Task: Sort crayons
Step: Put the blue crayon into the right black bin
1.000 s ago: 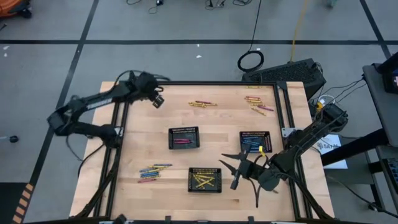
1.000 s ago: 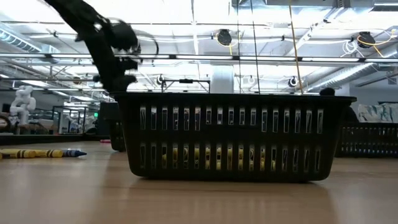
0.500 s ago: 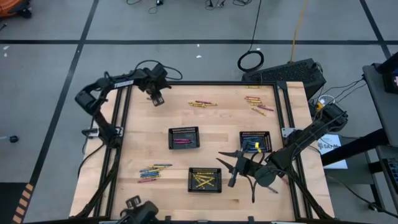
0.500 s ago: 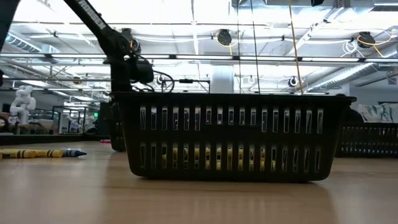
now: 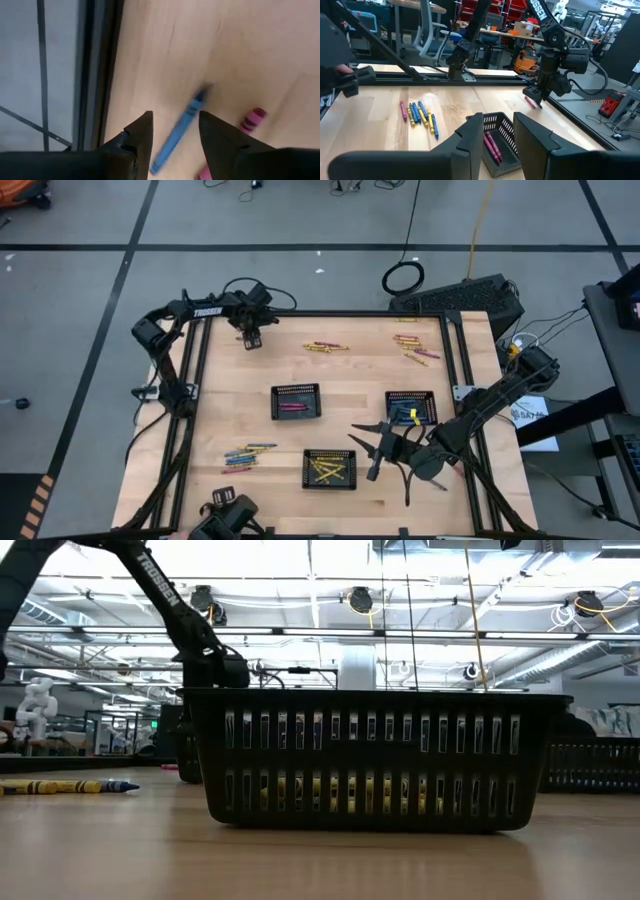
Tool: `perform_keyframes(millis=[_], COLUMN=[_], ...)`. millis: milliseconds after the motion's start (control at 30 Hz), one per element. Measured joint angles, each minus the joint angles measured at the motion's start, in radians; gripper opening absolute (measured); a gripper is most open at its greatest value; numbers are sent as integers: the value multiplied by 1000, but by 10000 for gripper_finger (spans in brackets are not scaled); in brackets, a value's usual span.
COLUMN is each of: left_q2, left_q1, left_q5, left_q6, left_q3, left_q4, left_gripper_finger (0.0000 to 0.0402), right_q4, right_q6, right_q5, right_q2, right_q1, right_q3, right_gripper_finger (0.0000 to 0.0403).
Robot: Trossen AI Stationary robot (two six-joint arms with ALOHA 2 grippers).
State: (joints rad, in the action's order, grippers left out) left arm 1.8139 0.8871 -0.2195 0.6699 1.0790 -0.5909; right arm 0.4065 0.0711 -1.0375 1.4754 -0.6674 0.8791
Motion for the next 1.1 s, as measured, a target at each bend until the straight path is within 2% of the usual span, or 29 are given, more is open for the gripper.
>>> perform_keyframes(millis=[267, 500, 633, 733, 833, 933, 1100], left_q2=[45, 45, 15, -66, -172, -290, -453], left_q1=[1, 3, -5, -26, -58, -109, -262], left_q5=[-14, -14, -3, 18, 102, 275, 589], left_q6=[63, 56, 16, -26, -89, -177, -334], left_q3=[3, 2, 6, 5, 6, 6, -39], left_q4=[50, 43, 6, 8, 17, 49, 238], left_gripper_finger=[103, 13, 9, 4, 0, 1, 1], right_q4=[0, -1, -26, -135, -291, -406, -342], right_q6=[7, 7, 27, 126, 286, 418, 439], right_q5=[0, -2, -2, -3, 25, 81, 128], right_q2=[0, 0, 0, 0, 0, 1, 1], right_q1=[0, -15, -24, -22, -7, 7, 20], right_q3=[0, 0, 0, 0, 0, -5, -84], right_gripper_finger=[93, 93, 93, 93, 93, 93, 101])
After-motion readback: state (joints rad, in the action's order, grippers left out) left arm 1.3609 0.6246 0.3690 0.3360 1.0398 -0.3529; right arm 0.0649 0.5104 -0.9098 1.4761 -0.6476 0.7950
